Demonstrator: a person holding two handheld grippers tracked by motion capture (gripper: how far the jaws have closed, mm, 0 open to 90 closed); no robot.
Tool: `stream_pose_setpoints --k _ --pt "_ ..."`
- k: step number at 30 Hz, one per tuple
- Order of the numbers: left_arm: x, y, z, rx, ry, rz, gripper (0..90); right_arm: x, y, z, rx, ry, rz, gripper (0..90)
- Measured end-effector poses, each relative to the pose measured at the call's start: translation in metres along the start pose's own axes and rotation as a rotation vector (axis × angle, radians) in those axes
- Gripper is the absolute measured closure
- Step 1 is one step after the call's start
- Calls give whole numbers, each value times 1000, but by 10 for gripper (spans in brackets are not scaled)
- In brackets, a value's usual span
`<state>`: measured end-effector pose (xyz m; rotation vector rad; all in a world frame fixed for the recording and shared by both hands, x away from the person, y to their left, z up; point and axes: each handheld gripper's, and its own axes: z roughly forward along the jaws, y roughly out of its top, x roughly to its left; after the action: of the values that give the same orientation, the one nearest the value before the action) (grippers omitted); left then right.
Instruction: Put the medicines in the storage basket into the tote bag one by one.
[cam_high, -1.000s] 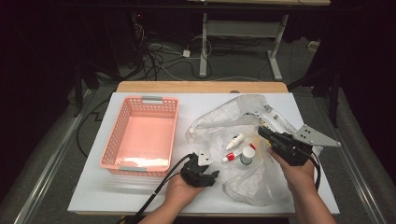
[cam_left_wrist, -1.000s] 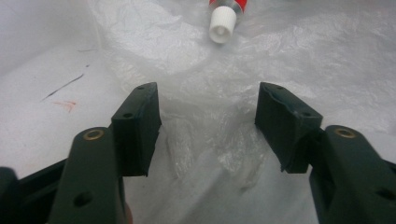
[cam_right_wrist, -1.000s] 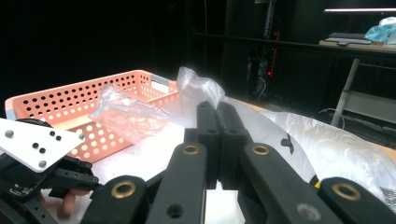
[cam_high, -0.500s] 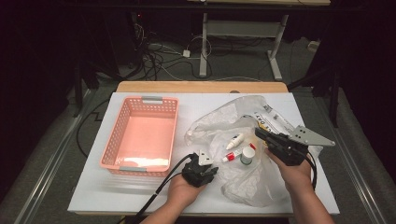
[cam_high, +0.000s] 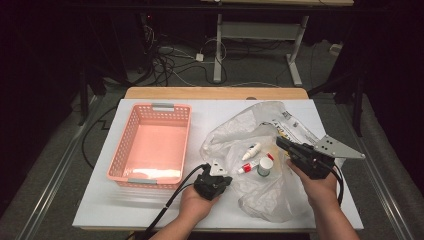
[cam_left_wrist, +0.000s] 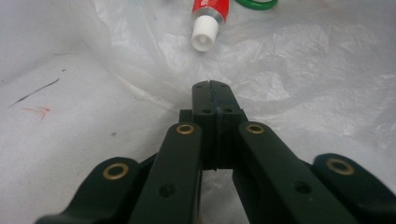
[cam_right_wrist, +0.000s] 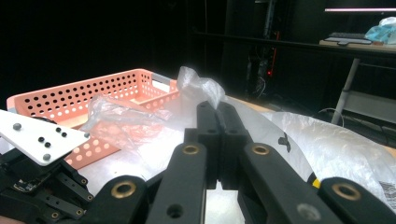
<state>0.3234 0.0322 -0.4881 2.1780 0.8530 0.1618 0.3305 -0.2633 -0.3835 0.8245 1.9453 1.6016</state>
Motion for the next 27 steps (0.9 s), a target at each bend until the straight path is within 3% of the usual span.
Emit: stream_pose_setpoints --k 8,15,27 --pt "4 -6 -12 -139 -41 -62 882 1 -2 2 2 5 -3 900" --pt "-3 -1 -21 -222 -31 -31 882 2 -3 4 7 3 -6 900" --pt "-5 3 -37 -300 -40 -8 883 6 -6 11 16 0 -7 900"
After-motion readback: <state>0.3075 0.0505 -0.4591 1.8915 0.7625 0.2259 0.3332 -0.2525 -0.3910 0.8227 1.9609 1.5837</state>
